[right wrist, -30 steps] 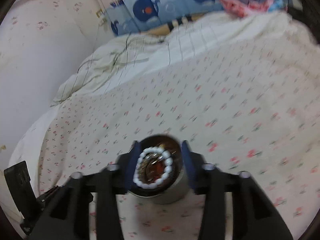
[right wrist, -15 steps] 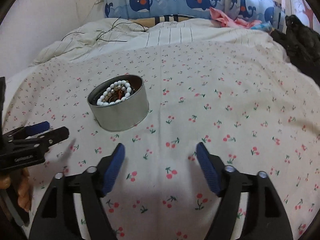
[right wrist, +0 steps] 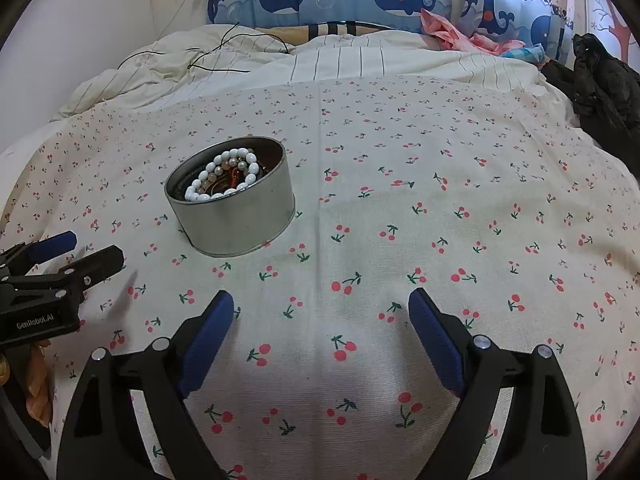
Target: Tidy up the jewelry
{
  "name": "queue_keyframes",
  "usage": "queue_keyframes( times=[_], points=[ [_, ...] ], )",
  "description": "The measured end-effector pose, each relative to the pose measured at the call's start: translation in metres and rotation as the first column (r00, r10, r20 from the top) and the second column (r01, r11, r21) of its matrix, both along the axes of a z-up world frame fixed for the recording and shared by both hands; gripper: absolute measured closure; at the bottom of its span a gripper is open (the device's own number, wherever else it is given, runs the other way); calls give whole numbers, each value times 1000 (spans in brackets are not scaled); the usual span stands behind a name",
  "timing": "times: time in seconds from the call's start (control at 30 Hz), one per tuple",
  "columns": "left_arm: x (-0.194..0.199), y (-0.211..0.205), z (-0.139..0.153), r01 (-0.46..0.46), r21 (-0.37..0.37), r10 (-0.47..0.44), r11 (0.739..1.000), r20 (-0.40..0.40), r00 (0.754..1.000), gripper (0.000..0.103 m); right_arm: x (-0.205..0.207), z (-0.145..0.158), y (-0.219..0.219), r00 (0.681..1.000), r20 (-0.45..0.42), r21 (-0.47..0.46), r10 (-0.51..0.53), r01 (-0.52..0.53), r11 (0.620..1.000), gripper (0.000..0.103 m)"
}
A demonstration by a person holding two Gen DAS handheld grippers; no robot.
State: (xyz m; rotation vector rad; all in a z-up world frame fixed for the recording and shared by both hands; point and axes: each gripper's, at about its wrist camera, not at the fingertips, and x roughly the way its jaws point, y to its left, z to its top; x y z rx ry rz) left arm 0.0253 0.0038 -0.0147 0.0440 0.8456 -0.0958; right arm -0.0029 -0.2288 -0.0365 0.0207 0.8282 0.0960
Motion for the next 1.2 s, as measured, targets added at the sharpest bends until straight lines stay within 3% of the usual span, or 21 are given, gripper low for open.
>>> queue_keyframes(
  times=[0.3, 1.2],
  points=[
    [-5, -10, 3, 18, 45, -19, 999, 15, 1000, 8, 0, 0, -1, 1000, -3, 2, -2, 2, 1000, 14],
    [-8, -16, 0, 20, 45, -19, 999, -15, 1000, 8, 4, -5, -1, 1000, -29, -6, -10, 10, 1000, 10]
  ],
)
